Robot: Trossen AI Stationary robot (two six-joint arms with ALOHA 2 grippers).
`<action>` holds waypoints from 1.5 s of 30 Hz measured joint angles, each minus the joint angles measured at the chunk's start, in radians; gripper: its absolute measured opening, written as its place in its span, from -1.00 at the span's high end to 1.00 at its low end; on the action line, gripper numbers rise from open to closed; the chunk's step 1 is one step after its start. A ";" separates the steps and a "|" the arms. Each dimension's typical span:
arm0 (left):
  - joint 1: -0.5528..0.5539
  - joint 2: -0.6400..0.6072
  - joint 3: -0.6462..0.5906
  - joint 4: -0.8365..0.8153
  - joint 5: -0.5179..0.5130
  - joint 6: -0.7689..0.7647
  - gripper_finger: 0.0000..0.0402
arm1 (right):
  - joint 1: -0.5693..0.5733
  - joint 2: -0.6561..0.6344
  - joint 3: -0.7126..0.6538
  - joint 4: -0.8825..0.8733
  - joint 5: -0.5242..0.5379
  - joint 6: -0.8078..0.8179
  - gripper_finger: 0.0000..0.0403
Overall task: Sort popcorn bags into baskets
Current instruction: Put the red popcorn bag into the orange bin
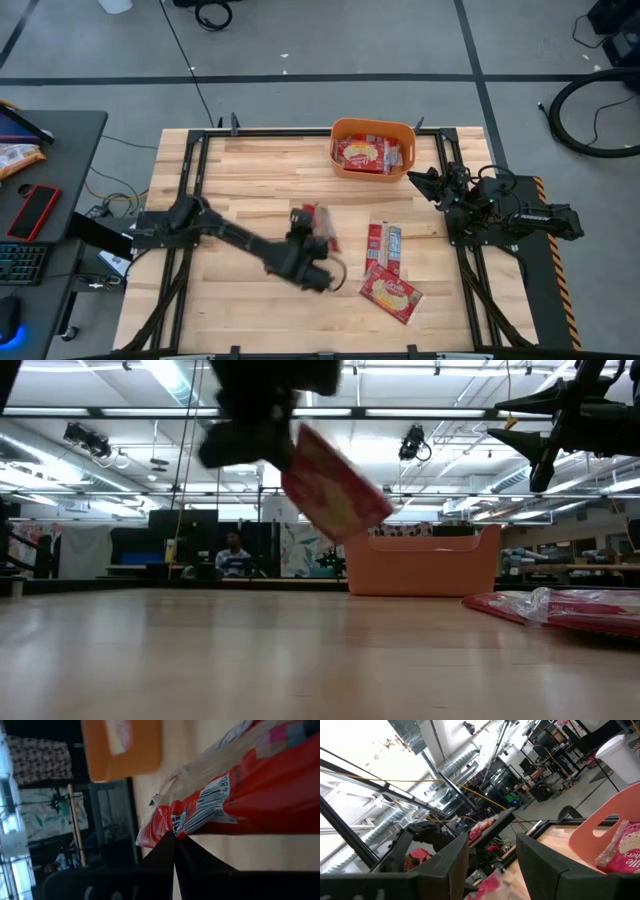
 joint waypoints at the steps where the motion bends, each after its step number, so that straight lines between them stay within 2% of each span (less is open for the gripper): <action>1: 0.024 0.000 0.001 0.040 -0.015 0.031 0.96 | 0.000 0.000 0.000 0.000 0.000 0.000 0.16; 7: 0.145 0.000 0.001 0.380 -0.059 0.372 0.96 | 0.000 0.000 0.000 0.000 0.000 0.000 0.16; 12: 0.235 0.000 0.001 0.704 -0.038 0.638 0.96 | 0.000 0.000 0.000 0.000 0.000 0.000 0.16; 15: 0.303 0.000 0.001 0.849 0.006 0.713 0.96 | 0.000 0.000 0.000 0.000 0.000 0.000 0.16; 19: 0.399 0.000 0.001 0.969 0.030 0.709 0.96 | 0.000 0.000 0.000 0.000 0.000 0.000 0.16; 22: 0.468 0.000 0.001 0.987 0.087 0.634 0.96 | 0.000 0.000 0.000 0.000 0.000 0.000 0.16; 28: 0.599 0.005 0.001 0.995 0.373 0.292 0.96 | 0.000 0.000 0.000 0.000 0.000 0.000 0.16; 36: 0.685 0.012 0.002 1.022 0.382 0.015 0.96 | 0.000 0.000 0.000 0.000 0.000 0.000 0.16; 45: 0.681 0.013 0.002 1.044 0.427 -0.122 0.92 | 0.000 0.000 0.000 0.000 0.000 0.000 0.16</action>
